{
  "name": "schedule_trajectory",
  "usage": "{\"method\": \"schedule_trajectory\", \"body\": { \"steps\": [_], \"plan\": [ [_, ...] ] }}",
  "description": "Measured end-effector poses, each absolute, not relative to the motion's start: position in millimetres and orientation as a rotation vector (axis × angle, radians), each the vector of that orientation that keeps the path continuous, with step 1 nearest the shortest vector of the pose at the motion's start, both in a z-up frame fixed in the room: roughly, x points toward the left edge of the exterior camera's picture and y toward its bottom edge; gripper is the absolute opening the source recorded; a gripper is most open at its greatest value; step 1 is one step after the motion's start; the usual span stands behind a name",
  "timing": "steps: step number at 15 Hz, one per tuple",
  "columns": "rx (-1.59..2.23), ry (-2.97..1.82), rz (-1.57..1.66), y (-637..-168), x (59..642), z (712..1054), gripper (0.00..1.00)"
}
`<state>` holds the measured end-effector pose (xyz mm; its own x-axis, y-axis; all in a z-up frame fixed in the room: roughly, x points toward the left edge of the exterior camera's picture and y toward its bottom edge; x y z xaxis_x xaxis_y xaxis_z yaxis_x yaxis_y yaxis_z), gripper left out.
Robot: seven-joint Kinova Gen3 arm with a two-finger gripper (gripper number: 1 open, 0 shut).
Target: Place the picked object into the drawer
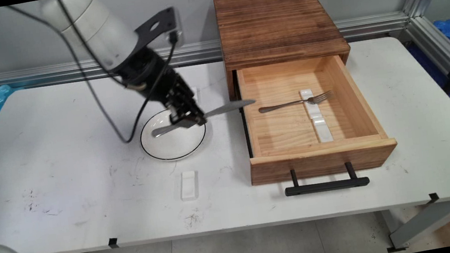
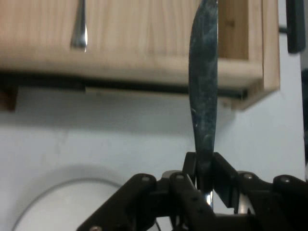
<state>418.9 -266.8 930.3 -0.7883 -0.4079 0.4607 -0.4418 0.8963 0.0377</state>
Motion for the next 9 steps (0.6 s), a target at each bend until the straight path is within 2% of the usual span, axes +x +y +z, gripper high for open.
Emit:
{"method": "schedule_trajectory", "body": {
  "steps": [9],
  "plan": [
    [0.564, -2.524, 0.154, -326, 363, 938, 0.00]
  ]
}}
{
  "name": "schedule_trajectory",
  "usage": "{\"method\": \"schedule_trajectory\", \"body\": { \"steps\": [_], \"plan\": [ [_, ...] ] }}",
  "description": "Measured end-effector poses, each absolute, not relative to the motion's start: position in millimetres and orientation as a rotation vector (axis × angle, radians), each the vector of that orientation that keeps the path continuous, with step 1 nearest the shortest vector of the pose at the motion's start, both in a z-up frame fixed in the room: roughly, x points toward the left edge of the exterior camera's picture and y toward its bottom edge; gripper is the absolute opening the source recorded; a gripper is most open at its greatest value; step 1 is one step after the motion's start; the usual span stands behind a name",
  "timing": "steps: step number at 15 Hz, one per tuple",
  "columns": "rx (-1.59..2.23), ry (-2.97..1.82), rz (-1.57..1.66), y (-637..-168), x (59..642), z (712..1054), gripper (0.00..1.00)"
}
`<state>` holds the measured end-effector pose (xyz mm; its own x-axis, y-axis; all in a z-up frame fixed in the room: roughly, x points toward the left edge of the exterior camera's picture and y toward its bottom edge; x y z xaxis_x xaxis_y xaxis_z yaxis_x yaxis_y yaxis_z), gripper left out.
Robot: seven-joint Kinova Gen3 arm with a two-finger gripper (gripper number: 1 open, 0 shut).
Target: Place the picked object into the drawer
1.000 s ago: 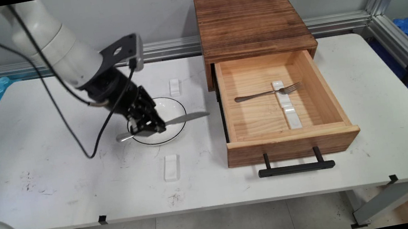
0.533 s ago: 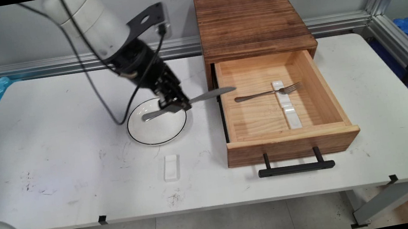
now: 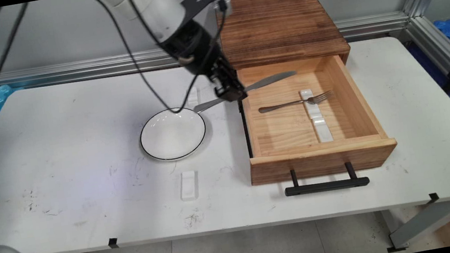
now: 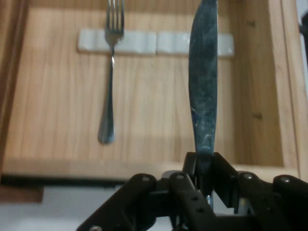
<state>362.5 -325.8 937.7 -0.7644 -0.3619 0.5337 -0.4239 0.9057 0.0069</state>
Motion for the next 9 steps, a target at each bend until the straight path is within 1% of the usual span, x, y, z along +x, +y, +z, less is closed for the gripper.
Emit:
{"method": "schedule_trajectory", "body": {
  "steps": [9],
  "plan": [
    [0.556, -2.470, 0.213, -374, 295, 911, 0.00]
  ]
}}
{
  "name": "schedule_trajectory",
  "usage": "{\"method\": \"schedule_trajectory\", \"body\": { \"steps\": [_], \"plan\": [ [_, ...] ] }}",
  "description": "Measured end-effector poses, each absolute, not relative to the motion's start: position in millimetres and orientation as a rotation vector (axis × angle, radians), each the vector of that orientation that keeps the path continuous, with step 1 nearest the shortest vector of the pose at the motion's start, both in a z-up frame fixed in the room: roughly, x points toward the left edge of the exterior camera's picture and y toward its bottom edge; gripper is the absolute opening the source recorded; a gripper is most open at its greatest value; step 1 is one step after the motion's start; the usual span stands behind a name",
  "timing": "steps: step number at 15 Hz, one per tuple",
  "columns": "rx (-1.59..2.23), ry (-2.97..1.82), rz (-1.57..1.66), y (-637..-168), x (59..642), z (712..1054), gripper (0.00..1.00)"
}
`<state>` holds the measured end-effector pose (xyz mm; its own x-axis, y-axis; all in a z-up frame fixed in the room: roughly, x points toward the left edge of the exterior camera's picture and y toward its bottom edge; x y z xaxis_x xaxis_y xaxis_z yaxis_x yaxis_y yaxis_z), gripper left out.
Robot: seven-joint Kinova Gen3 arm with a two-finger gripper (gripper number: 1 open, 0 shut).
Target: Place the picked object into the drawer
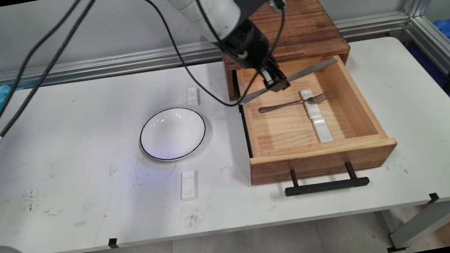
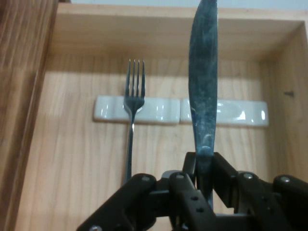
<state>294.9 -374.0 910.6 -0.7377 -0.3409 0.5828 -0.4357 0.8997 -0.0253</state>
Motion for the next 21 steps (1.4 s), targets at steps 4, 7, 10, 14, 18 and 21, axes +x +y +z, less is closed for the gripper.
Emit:
{"method": "schedule_trajectory", "body": {
  "steps": [4, 7, 10, 14, 18, 21],
  "plan": [
    [0.552, -2.466, 0.215, -383, 272, 894, 0.00],
    [0.550, -2.466, 0.212, -386, 261, 886, 0.00],
    [0.550, -2.465, 0.207, -388, 248, 877, 0.00],
    [0.556, -2.469, 0.195, -388, 239, 867, 0.00],
    [0.555, -2.479, 0.174, -385, 233, 857, 0.00],
    [0.553, -2.491, 0.158, -381, 230, 846, 0.00]
  ]
}}
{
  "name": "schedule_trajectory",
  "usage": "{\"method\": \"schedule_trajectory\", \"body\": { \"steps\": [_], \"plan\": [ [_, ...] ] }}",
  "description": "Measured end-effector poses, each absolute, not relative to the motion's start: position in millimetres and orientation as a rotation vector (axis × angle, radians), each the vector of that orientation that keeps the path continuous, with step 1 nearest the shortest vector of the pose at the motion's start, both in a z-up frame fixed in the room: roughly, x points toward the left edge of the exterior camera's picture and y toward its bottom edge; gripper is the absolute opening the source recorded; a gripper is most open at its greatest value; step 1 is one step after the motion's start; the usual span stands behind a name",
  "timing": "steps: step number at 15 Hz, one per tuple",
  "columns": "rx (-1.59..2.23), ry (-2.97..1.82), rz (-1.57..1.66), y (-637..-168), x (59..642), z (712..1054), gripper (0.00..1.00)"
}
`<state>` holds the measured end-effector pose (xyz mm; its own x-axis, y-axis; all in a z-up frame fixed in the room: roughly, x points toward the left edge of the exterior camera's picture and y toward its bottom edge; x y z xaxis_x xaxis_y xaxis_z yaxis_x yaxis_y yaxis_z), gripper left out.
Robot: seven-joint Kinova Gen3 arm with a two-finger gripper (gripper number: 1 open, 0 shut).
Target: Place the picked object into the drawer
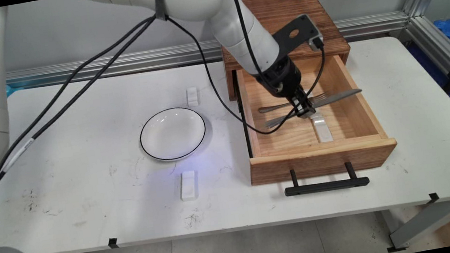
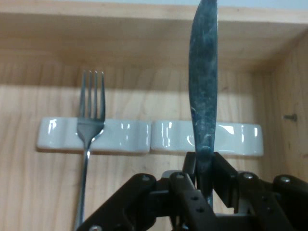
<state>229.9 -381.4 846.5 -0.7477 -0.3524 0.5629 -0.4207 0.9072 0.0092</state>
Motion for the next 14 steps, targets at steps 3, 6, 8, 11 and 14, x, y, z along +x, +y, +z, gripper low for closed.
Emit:
{"method": "schedule_trajectory", "body": {
  "steps": [3, 6, 8, 11, 14],
  "plan": [
    [0.543, -2.502, 0.148, -379, 228, 837, 0.00],
    [0.534, -2.509, 0.143, -379, 227, 830, 0.00],
    [0.530, -2.512, 0.141, -378, 226, 827, 0.00],
    [0.524, -2.516, 0.137, -378, 225, 822, 0.00],
    [0.520, -2.519, 0.133, -377, 224, 818, 0.00]
  ]
}}
